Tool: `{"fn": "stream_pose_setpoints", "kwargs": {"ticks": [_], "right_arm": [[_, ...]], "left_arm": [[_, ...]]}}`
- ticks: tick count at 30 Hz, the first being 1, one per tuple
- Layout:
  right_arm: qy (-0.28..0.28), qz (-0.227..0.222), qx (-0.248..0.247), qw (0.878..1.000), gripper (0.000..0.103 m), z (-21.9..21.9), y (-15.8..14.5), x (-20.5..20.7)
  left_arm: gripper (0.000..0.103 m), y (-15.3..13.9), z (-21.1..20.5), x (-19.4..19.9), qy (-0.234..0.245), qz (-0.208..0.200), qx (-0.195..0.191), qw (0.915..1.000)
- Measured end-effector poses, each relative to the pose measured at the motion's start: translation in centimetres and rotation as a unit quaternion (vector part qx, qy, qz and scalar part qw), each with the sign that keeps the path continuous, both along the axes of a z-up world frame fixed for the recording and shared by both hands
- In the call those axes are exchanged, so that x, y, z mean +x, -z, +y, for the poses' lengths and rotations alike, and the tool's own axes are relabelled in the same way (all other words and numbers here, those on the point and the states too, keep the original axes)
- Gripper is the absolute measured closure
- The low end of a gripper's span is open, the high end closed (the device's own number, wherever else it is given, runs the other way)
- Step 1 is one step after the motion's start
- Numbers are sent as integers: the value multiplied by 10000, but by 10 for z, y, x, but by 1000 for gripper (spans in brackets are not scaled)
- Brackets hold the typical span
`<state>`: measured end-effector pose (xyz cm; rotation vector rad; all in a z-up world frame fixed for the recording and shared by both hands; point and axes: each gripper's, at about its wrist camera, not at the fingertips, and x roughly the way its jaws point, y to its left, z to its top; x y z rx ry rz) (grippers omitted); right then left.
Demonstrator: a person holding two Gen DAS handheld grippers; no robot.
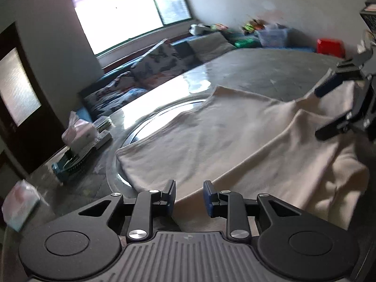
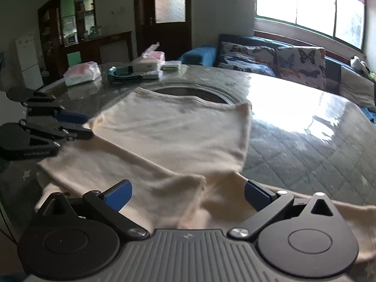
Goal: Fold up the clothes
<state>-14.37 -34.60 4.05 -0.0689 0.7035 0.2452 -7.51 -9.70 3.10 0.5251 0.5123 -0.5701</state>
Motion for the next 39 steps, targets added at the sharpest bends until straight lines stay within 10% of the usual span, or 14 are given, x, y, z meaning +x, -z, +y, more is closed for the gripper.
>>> {"fn": "stream_pose_setpoints", "kwargs": {"ticks": [7,22,39], "right_arm": [[95,0,43,9999,1,-12,-5,-4],[-1961,191,86,9804,25,90,-25,65],[-2977,746,-43,9517,98,148,-8,104]], "left_arm": [[74,-7,17,9,-146,155,-156,9997],[65,0,65,-69,-1302,687,-1088,9831],[66,10,65,-81,-1532,766,-1345,9760]]}}
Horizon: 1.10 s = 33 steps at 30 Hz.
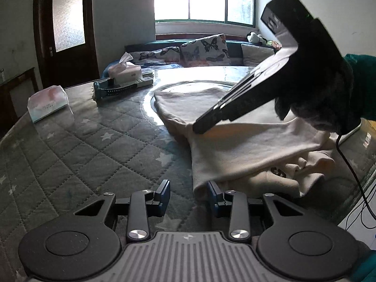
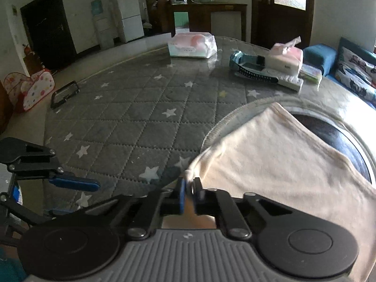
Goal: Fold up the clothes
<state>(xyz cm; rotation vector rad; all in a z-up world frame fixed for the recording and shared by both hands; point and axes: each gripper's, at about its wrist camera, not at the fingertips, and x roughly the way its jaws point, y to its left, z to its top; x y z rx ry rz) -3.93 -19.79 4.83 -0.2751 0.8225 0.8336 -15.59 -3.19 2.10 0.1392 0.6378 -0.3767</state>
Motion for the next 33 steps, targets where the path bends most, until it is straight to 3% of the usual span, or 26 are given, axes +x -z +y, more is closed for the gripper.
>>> {"fn": "stream_pose_setpoints", "kwargs": {"ticks": [4,8,10,16,19,27,33], "right_arm": [[-7,-104,-30,9999,100,3,-5,-1],[-60,-105,-158,9998,97,6,-3,-1],[-108,-55,-171,9998,92,5,-2,-1],[-193,-99,-146,9997,92,3,-5,-3],[-229,-142,-128,9996,100,2,-6,-4],[-324,-345,-17,9989,100,17,-15,2],[-61,-394,141,9991,91,11,-16,1]], "left_arm": [[73,2,-2,0,87,-15,15,10000],[87,2,-2,1,93,-14,5,10000],[88,2,-1,2,77,-4,-6,10000],[88,2,-2,1,112,-33,-15,9999],[93,2,-3,1,110,-37,4,9999],[97,1,2,-3,-43,-40,-11,10000],[97,-8,6,0,-144,-56,14,9999]]}}
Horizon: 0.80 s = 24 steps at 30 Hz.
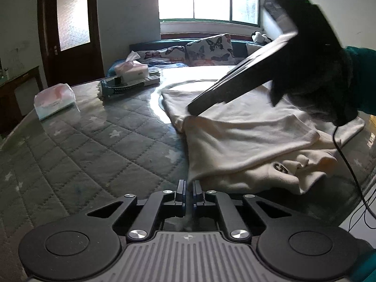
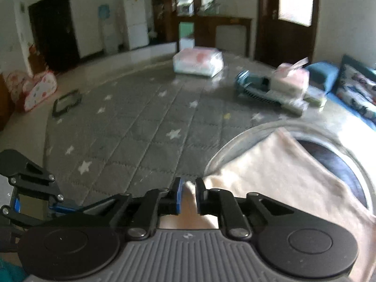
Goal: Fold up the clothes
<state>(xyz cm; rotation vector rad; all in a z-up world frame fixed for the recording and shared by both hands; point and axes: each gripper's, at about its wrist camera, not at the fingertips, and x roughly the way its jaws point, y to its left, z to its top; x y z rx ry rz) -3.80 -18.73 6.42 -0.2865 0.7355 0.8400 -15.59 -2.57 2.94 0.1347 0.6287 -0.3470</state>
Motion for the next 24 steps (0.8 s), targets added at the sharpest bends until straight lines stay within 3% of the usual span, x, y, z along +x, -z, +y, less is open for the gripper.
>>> {"fn": "stream_pose_setpoints", "kwargs": {"ticks": [4,8,14,19,21,24], "right_arm": [[201,-135,64,9997,90,-20,-13,-13],[536,-114,-93,9985,60,-45,-11,-33],[1163,153,-253,9928,59,-92,12,-67],[1517,365,-86,9877,55,-119,28,-85],[1482,244,-65,9886,55,-124,31,-94],[1440,215,-74,9893,54,-126,30,-101]], "left_arm": [[96,-13,-3,8,18,-73,-49,10000],[96,-20,-21,29,233,-35,-140,9996],[93,-18,-54,67,511,-39,-102,9986],[94,1,-48,102,35,344,-26,9994],[94,5,-38,101,-15,413,-283,9987],[94,5,-35,93,-36,370,-236,9990]]}}
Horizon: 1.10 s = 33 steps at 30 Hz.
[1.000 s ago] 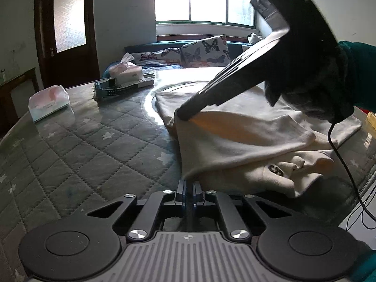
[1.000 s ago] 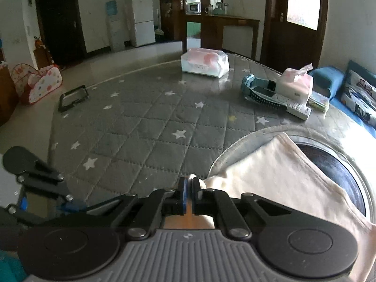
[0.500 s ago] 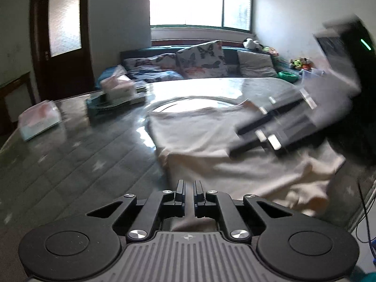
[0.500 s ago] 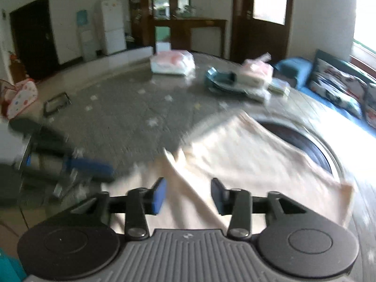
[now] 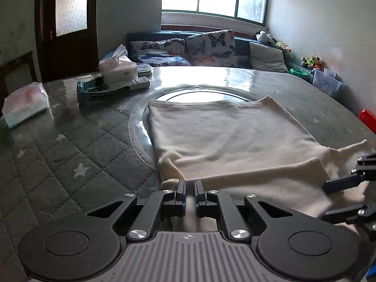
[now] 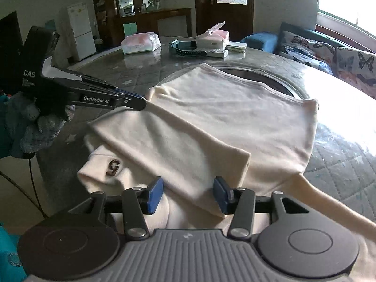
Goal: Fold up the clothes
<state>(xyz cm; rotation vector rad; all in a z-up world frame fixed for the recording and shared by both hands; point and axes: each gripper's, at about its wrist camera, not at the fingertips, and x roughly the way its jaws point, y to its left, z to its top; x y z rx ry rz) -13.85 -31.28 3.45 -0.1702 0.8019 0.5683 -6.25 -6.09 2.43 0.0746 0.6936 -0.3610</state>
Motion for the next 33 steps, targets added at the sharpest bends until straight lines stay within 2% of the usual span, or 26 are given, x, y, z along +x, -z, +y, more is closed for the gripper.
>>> {"fn": "stream_pose_setpoints", "kwargs": {"ticks": [4,7,9,11,15,17,21,22,25,28,30,33], "right_arm": [[-42,-22,-31,10000,54,3,-2,0],[12,-68,16,10000,55,2,-2,-5],[235,-173,152,9995,55,-7,-7,-12],[511,-274,275,9979,55,-18,-12,-18],[1245,-454,312,9907,54,-48,-17,-27],[1756,-549,197,9827,53,-68,-17,-32],[2686,-692,-93,9607,48,-106,-11,-39],[2951,-726,-204,9525,48,-117,-9,-41],[3618,-793,-408,9280,47,-146,-2,-44],[4137,-822,-502,9053,45,-170,4,-46],[4401,-810,-539,8927,45,-182,8,-47],[4597,-608,-348,8853,45,-199,16,-47]], "left_arm": [[94,-2,-2,-1,-72,-24,85,9999],[94,-4,-14,-8,67,-143,343,9993],[93,-6,-23,-14,204,-242,541,9980],[92,-9,-29,-20,358,-272,544,9975],[80,-14,-42,-31,530,-396,482,9966],[61,-16,-48,-36,616,-458,451,9960],[53,-19,-57,-45,717,-575,441,9948],[49,-19,-58,-46,713,-568,428,9949],[45,-18,-58,-48,677,-549,407,9954],[35,-17,-56,-50,591,-538,415,9959],[32,-17,-54,-51,520,-528,404,9964],[24,-18,-52,-56,466,-560,391,9966]]}}
